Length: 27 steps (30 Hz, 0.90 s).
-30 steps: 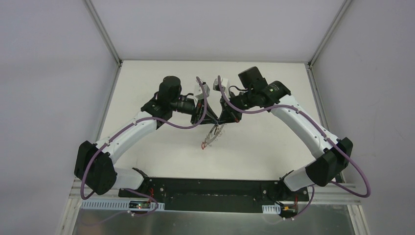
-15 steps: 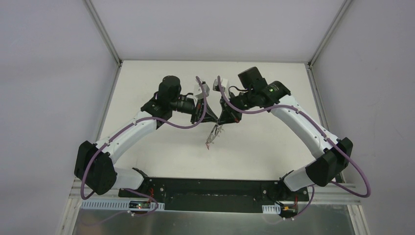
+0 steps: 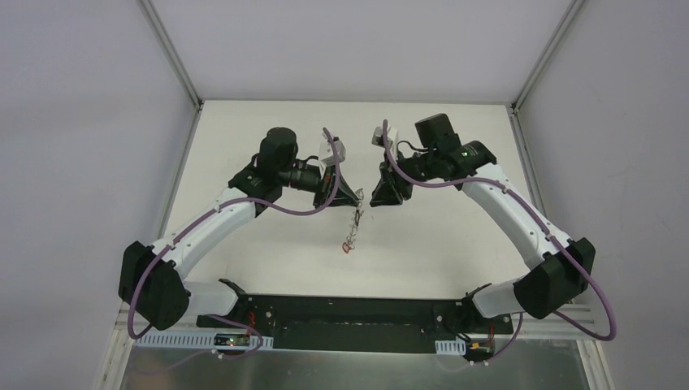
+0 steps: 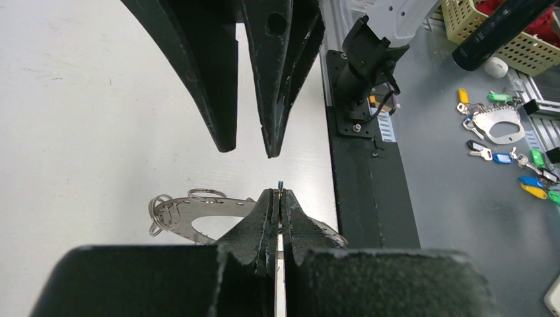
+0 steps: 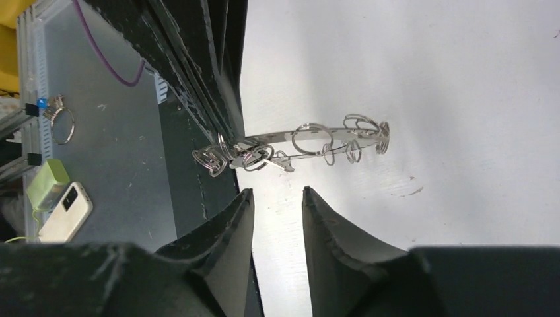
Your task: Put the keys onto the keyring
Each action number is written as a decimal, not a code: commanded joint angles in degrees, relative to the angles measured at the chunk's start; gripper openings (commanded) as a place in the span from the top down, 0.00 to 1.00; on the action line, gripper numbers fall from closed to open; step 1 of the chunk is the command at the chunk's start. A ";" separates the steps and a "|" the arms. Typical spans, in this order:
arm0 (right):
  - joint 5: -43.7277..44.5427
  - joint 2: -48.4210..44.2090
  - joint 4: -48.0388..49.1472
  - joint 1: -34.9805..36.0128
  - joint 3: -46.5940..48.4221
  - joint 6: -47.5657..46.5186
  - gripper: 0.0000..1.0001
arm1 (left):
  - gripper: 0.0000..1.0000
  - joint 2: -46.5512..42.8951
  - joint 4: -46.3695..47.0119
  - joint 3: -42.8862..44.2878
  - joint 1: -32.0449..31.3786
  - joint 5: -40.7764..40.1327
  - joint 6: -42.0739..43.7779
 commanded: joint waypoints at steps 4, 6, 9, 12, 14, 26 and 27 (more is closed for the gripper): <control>-11.53 -3.50 5.60 -1.55 -4.08 -0.96 0.55 | 1.00 -2.98 9.75 -1.12 -0.18 1.66 -9.34; -13.25 -3.28 6.30 -1.51 -4.47 -0.69 0.53 | 1.00 -2.97 13.04 -1.91 -0.14 1.28 -12.31; -14.41 -3.31 8.35 -1.58 -6.05 0.55 0.52 | 1.00 -2.70 19.00 -3.51 -0.18 0.64 -17.09; -14.45 -3.90 10.92 -1.44 -7.77 1.79 0.49 | 1.00 -2.40 22.79 -4.18 -0.18 0.30 -20.13; -14.96 -3.79 11.83 -1.40 -8.39 2.24 0.49 | 1.00 -2.41 23.00 -4.21 -0.15 0.11 -20.37; -16.77 -2.13 11.94 -0.81 -8.11 2.86 0.80 | 1.00 -1.66 25.61 -4.75 -0.13 -0.35 -22.32; -16.72 -1.94 11.93 -0.74 -8.09 2.95 0.85 | 1.00 -1.57 26.03 -4.77 -0.18 -0.48 -22.74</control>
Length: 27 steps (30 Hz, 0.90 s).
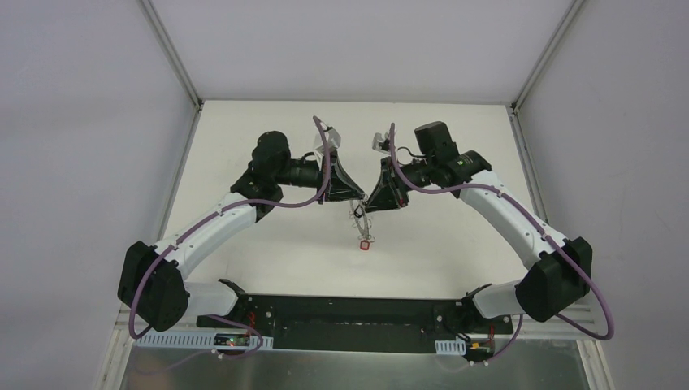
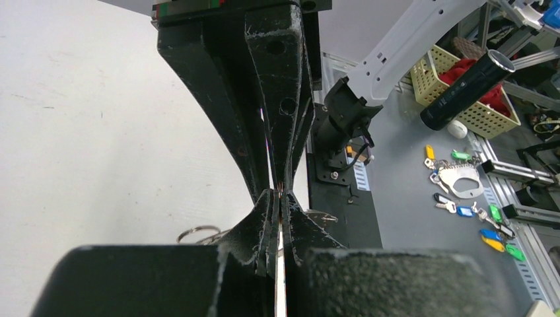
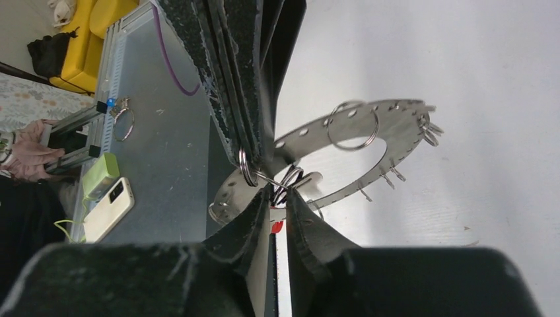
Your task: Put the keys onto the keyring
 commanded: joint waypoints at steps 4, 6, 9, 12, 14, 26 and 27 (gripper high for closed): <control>-2.86 0.61 1.48 0.95 0.96 0.51 0.95 | 1.00 0.18 7.83 -0.32 -0.17 -1.70 -4.01; -2.71 0.95 1.53 1.14 1.21 0.66 0.95 | 1.00 0.71 8.81 -0.40 -0.17 -1.93 -4.89; -2.38 1.41 1.48 1.22 1.59 0.85 0.96 | 1.00 1.29 10.26 -0.53 -0.16 -1.54 -5.91; -2.10 1.60 1.44 1.32 1.87 1.04 0.97 | 1.00 1.34 10.54 -0.89 -0.16 -1.11 -5.85; -1.85 1.46 1.40 1.39 1.88 1.04 0.97 | 1.00 1.09 10.47 -1.17 -0.18 -0.76 -5.37; 1.55 -2.46 -0.43 0.07 0.78 -1.79 1.00 | 1.00 -0.31 8.61 -1.81 0.66 3.90 -1.88; 1.86 -2.83 -0.44 -0.17 0.60 -1.97 1.00 | 1.00 -0.40 8.61 -1.82 0.77 4.34 -1.78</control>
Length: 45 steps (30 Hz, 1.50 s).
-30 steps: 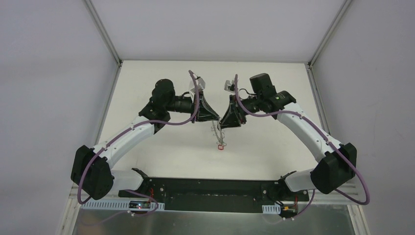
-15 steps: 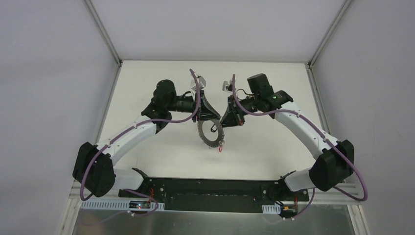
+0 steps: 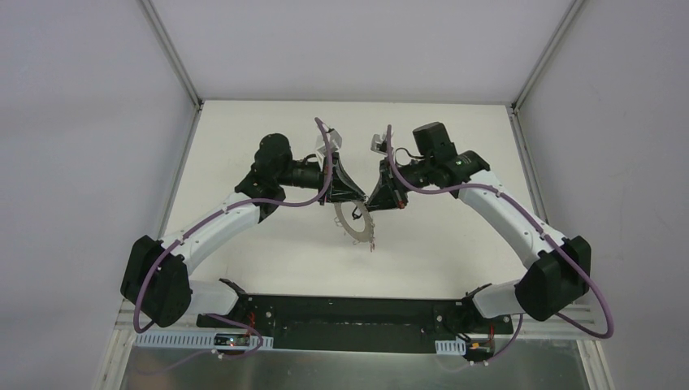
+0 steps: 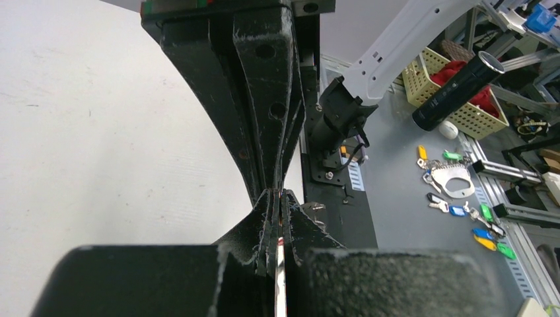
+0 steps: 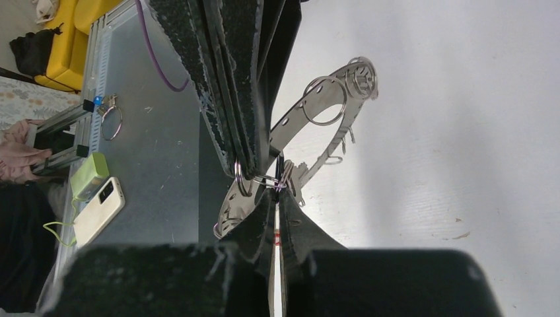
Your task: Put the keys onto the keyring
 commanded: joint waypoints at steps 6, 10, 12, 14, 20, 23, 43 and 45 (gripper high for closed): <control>1.47 -5.02 -0.58 -1.29 -0.37 -2.87 1.00 | 1.00 -2.41 3.79 -0.02 1.07 5.66 1.51; 1.78 -5.49 -0.87 -1.36 -0.48 -3.22 1.00 | 1.00 -2.22 3.87 0.09 1.16 5.86 1.43; 2.01 -5.49 -1.13 -1.30 -0.48 -3.35 1.00 | 1.00 -2.21 3.80 0.28 1.24 5.88 1.42; 2.15 -5.41 -1.30 -1.31 -0.42 -3.31 1.00 | 1.00 -2.15 3.51 0.58 1.24 5.70 1.50; 3.79 -5.31 -2.35 -1.35 0.27 -3.63 1.00 | 1.00 -2.25 -1.69 1.60 1.24 5.84 5.75; 5.90 -5.57 -3.05 -1.34 0.63 -4.09 1.00 | 1.00 -2.69 -7.43 2.42 1.24 6.10 10.44; 14.85 -4.31 -6.66 1.37 4.49 -5.96 1.00 | 1.00 -2.60 -26.67 6.20 1.24 -0.24 26.02; 15.38 -4.58 -6.18 1.37 3.67 -6.03 1.00 | 1.00 -2.73 -27.03 5.89 1.24 -1.05 26.56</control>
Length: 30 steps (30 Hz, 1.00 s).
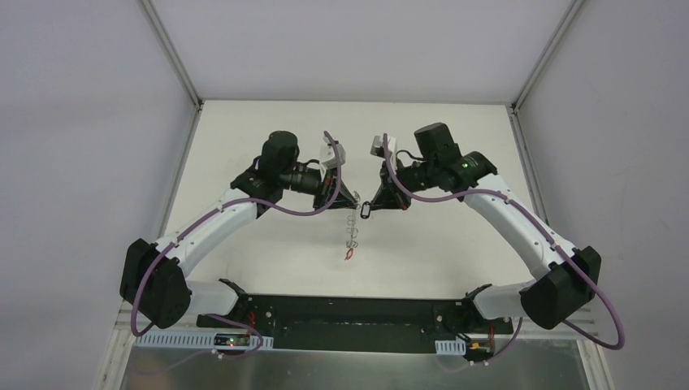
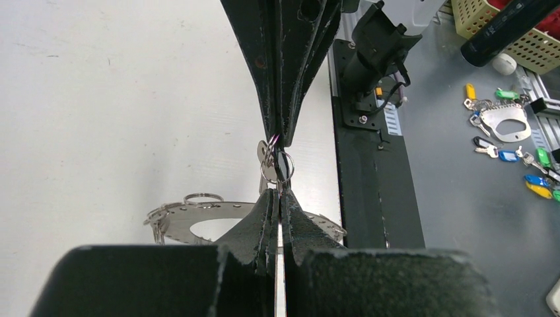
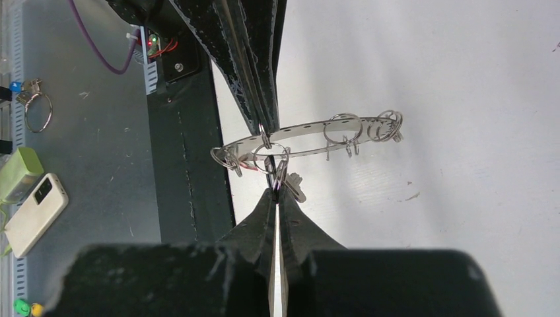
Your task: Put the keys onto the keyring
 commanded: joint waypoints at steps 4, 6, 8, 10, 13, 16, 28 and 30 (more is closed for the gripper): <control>4.26 -1.19 0.43 -0.10 1.08 -0.87 1.00 | 1.00 -2.14 -1.95 1.02 0.50 -3.26 3.71; 4.82 -0.78 0.62 -0.12 1.25 -0.53 1.00 | 1.00 -1.90 -1.76 0.59 0.50 -5.57 3.90; 5.44 -0.38 1.06 -0.07 1.22 -0.10 1.00 | 1.00 -1.52 -0.78 -0.04 0.46 -7.32 3.52; 6.05 -0.28 1.55 -0.12 0.79 0.28 1.00 | 0.99 -0.91 0.92 -0.83 0.49 -8.62 1.88; 7.11 -0.13 2.34 -0.11 -0.03 0.63 1.00 | 0.88 0.45 1.99 -0.89 0.43 -8.47 0.22; 7.65 0.03 2.85 -0.08 -0.49 0.86 1.00 | 0.95 0.92 2.09 -0.62 0.50 -8.72 -0.12; 5.89 1.97 4.94 -0.54 -0.37 2.48 1.00 | 1.00 0.46 0.23 -0.80 0.58 -9.87 1.66; 6.02 2.85 5.20 -0.53 0.23 2.77 1.00 | 0.96 0.33 -0.37 -0.80 0.81 -10.11 1.88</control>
